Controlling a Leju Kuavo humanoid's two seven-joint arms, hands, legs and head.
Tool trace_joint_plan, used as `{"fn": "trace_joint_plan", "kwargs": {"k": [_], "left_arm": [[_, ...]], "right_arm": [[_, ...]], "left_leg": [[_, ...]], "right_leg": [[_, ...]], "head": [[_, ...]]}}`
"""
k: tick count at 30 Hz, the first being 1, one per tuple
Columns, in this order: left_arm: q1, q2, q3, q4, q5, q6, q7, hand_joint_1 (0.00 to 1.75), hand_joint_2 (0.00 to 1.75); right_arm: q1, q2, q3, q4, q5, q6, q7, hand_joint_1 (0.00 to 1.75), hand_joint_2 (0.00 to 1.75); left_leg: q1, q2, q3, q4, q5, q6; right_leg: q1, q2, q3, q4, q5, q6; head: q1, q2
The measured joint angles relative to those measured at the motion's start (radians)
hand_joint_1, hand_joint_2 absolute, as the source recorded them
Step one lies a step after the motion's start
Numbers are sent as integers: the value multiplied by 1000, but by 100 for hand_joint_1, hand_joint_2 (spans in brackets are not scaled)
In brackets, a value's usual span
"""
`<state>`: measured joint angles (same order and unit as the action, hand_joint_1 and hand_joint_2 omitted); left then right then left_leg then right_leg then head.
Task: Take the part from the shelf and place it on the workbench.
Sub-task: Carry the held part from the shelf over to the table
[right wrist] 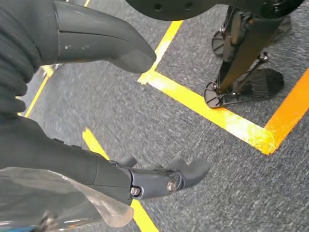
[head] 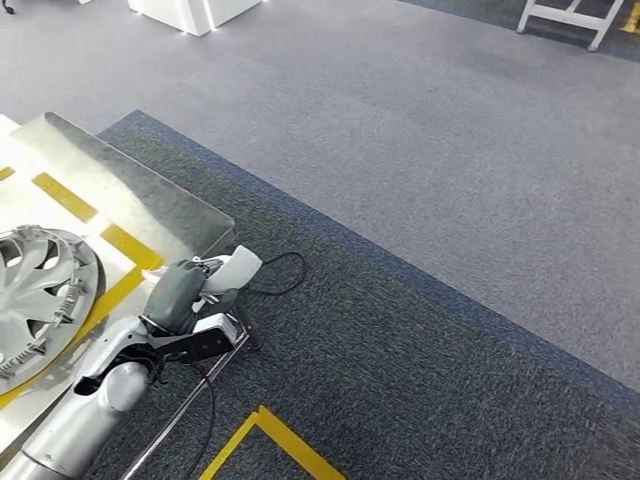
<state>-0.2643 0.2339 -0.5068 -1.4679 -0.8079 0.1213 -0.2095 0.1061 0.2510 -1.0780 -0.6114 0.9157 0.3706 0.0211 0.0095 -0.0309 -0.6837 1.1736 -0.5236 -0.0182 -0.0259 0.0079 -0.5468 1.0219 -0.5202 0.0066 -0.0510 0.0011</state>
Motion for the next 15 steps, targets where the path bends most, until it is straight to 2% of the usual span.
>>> {"fn": "trace_joint_plan", "kwargs": {"k": [1,2,3,4,5,7,8,9,11,12,13,15], "left_arm": [[0,-1,0,0,0,0,0,175,175],[2,-1,0,0,0,0,0,175,175],[4,-1,0,0,0,0,0,175,175],[6,-1,0,0,0,0,0,175,175],[6,-1,0,0,0,0,0,175,175],[3,-1,0,0,0,0,0,175,175],[1,-1,0,0,0,0,0,175,175],[-1,-1,1,0,0,0,0,175,175],[-1,0,2,0,0,0,0,175,175],[0,0,2,0,0,0,0,175,175],[-1,0,2,0,0,0,0,175,175],[-2,-2,2,0,0,0,0,175,175]], "right_arm": [[1,0,0,0,0,0,0,0,175],[2,0,0,0,0,0,0,0,175],[2,0,0,0,0,1,0,0,175],[1,0,0,0,0,1,0,0,175],[0,0,0,0,0,1,0,0,175],[-1,1,0,0,0,1,0,0,175],[-1,1,1,0,0,1,0,0,175],[-1,2,1,0,0,1,0,0,175],[-3,2,1,0,0,1,0,0,175],[-4,2,1,0,0,1,0,0,175],[-6,2,1,0,0,1,0,0,175],[-6,2,1,0,0,1,0,0,175]], "left_leg": [[1,12,-31,64,-26,-2],[1,16,-55,111,-39,-3],[1,18,-63,128,-34,-2],[1,20,-53,107,-13,1],[-1,28,-26,53,22,7],[-15,76,37,-70,70,26],[-23,98,57,-110,77,35],[-30,110,64,-128,73,41],[-30,92,67,-141,73,48],[-27,80,70,-149,75,51],[-22,68,74,-157,79,55],[-15,47,79,-166,83,60]], "right_leg": [[2,-14,2,0,-2,-4],[4,-27,3,0,-5,-6],[6,-41,5,0,-7,-7],[8,-53,8,0,-10,-7],[9,-65,13,0,-13,-7],[14,-87,21,0,-21,-2],[16,-98,23,0,-24,2],[18,-109,25,-1,-26,7],[19,-130,30,-5,-31,18],[18,-119,32,-3,-37,23],[16,-96,26,12,-49,27],[13,-34,-21,108,-97,34]], "head": [[-1,0],[-1,0],[-1,0],[-2,0],[-2,0],[-1,0],[-1,0],[0,0],[-1,0],[0,0],[2,0],[6,0]]}}
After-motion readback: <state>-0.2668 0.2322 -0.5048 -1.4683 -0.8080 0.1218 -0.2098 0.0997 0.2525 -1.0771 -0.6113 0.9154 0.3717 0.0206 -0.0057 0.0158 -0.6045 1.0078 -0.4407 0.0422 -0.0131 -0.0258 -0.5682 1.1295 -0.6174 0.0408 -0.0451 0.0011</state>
